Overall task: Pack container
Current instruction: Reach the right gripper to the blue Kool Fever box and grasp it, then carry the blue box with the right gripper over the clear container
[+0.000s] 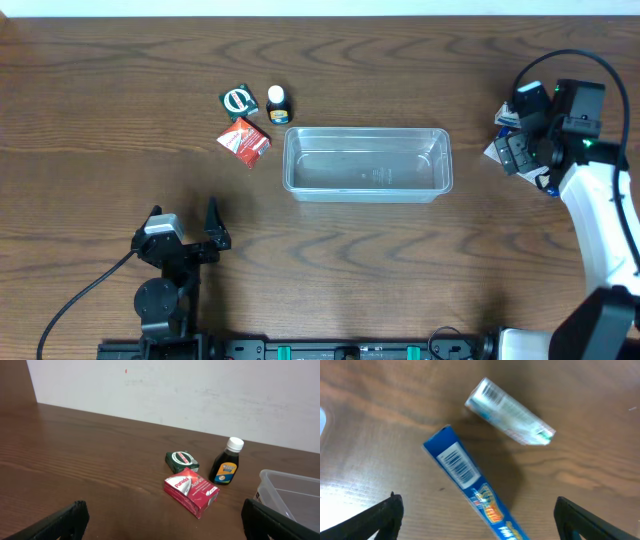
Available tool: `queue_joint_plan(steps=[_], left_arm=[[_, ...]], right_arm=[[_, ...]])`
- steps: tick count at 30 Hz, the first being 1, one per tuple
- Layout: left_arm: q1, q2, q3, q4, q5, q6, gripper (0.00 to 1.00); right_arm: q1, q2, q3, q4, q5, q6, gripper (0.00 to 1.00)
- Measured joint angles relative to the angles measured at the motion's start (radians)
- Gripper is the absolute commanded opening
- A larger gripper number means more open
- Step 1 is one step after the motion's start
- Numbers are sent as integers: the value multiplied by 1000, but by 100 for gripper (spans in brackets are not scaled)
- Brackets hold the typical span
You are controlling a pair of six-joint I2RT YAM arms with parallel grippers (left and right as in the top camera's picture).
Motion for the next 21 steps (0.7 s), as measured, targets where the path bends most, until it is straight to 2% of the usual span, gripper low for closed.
queue_joint_plan(steps=[9,11,13,15,20,21], left_arm=[[0,0,0,0,0,0,98],[0,0,0,0,0,0,98],[0,0,0,0,0,0,98],[0,0,0,0,0,0,98],[0,0,0,0,0,0,98],[0,0,0,0,0,0,98]], right_arm=[[-42,81,0,0,1,0,92],[-62,105,0,2,1,0,91],[-79,133,0,1,4,-2,86],[-89,154,0,2,2,-4,75],[-96,184,0,6,0,-4,27],[-96,184,0,11,-2,-10,23]])
